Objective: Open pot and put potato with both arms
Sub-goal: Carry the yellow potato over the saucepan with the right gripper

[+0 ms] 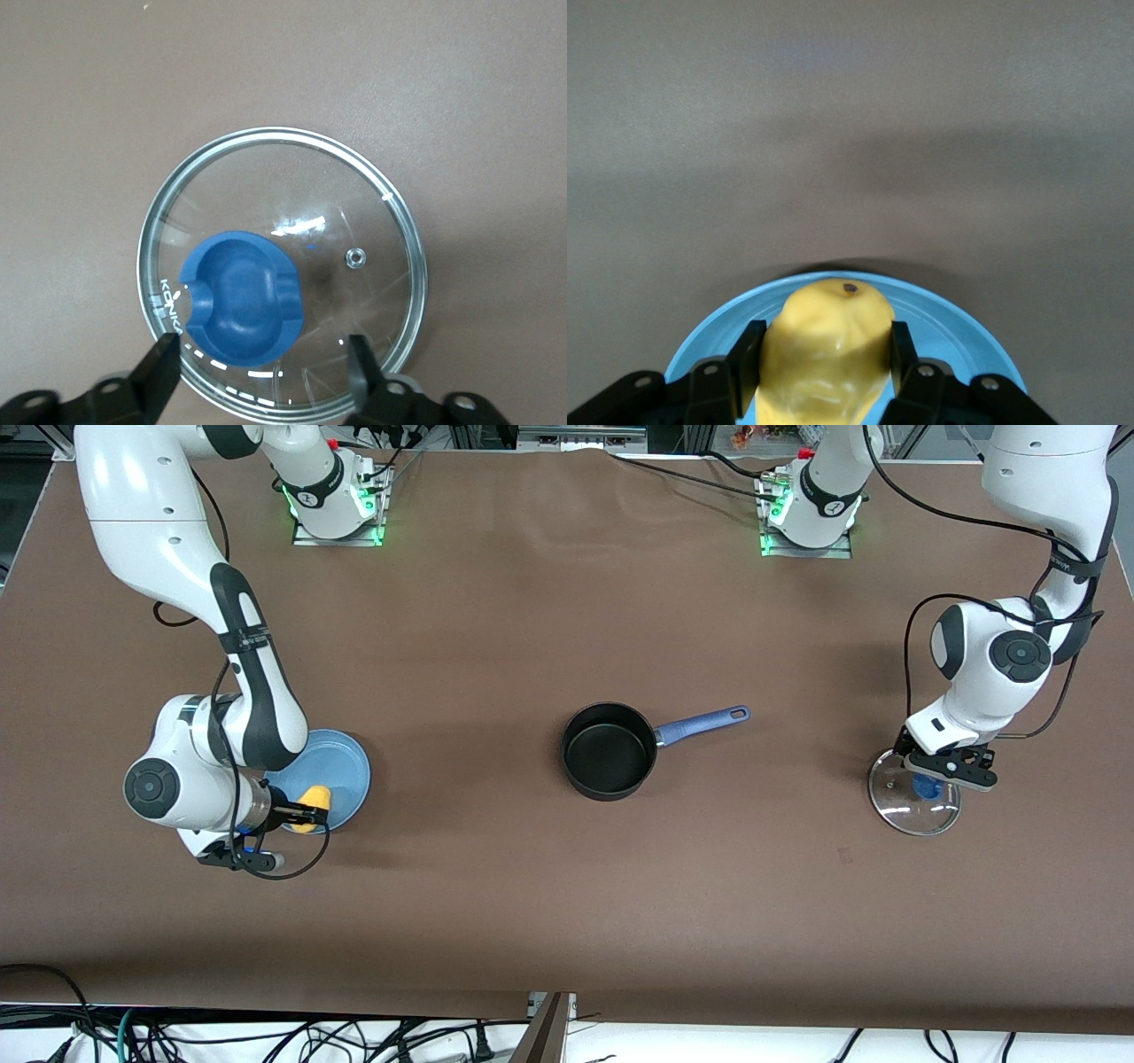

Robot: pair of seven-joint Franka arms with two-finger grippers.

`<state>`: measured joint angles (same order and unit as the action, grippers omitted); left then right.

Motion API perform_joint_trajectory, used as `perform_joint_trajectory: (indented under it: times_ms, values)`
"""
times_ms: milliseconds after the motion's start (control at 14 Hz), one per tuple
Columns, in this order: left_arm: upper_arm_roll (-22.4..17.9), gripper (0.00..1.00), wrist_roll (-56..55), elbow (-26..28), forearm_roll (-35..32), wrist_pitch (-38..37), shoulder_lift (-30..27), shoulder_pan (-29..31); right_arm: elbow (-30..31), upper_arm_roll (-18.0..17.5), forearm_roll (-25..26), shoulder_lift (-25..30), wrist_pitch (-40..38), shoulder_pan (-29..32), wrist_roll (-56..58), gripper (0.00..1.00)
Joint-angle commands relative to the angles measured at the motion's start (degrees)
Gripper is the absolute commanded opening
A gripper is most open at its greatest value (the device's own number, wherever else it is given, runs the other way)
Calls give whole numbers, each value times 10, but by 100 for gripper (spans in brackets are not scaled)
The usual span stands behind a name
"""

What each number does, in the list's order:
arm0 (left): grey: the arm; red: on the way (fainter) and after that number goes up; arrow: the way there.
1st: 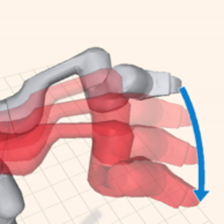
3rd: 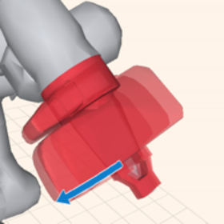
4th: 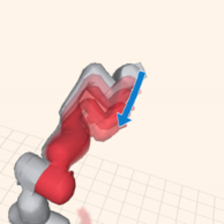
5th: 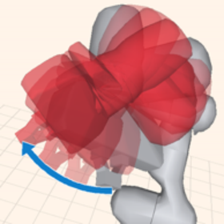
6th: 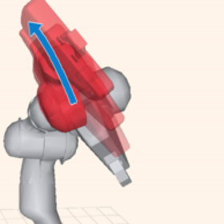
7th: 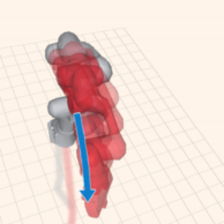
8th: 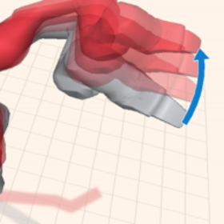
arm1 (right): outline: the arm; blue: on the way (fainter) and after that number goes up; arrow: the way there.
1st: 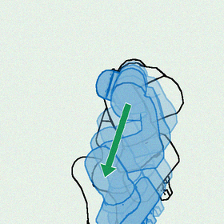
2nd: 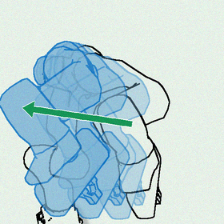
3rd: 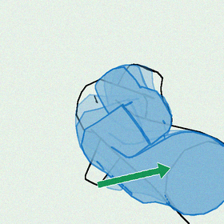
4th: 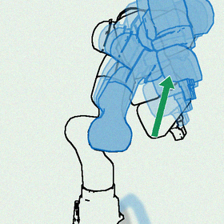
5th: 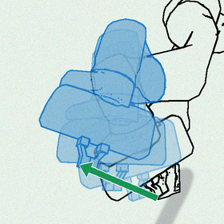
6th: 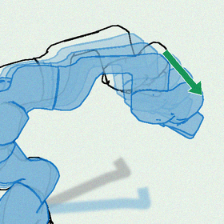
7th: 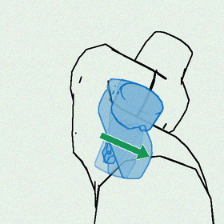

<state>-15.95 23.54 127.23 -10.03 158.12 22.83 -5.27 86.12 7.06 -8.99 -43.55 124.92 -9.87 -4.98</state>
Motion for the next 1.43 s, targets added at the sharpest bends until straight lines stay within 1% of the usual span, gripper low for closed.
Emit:
perform_joint_trajectory:
  times_ms: [0,71,214,357,500,571,643,786,929,1071,1143,1214,1286,1357]
  values:
    - [4,100,-2,-47,-1,-119,-26,-7,-9,-1,-30,0,-1,-1,-6,22]
    - [10,100,-3,-77,26,-177,-33,-12,-12,-3,-43,6,-25,-6,-21,21]
    - [22,100,-8,-162,96,-321,-33,-20,-72,-2,-45,10,-105,-33,-90,22]
    - [24,100,-38,-240,109,-430,-33,-29,-128,-12,-50,10,-178,-58,-172,22]
    - [40,100,-87,-297,113,-509,-35,-30,-162,-55,-93,9,-186,-63,-266,22]
    - [43,100,-110,-319,132,-538,-41,-31,-171,-79,-109,6,-179,-64,-316,22]
    - [43,100,-141,-336,158,-563,-52,-31,-173,-101,-113,3,-158,-68,-364,23]
    - [45,100,-188,-376,171,-620,-71,-32,-167,-130,-127,-1,-80,-99,-463,25]
    - [46,100,-194,-422,171,-676,-87,-32,-167,-133,-151,-21,1,-164,-562,25]
    - [64,100,-205,-475,166,-736,-89,-31,-167,-133,-159,-50,94,-224,-653,29]
    - [64,100,-209,-483,171,-744,-91,-25,-167,-133,-159,-63,136,-249,-688,29]
    - [65,100,-222,-480,168,-747,-96,-28,-167,-133,-159,-73,166,-269,-713,39]
    - [65,100,-256,-478,165,-749,-96,-31,-161,-132,-156,-75,184,-288,-725,44]
    - [65,100,-281,-477,167,-759,-96,-31,-148,-132,-154,-74,190,-302,-724,68]
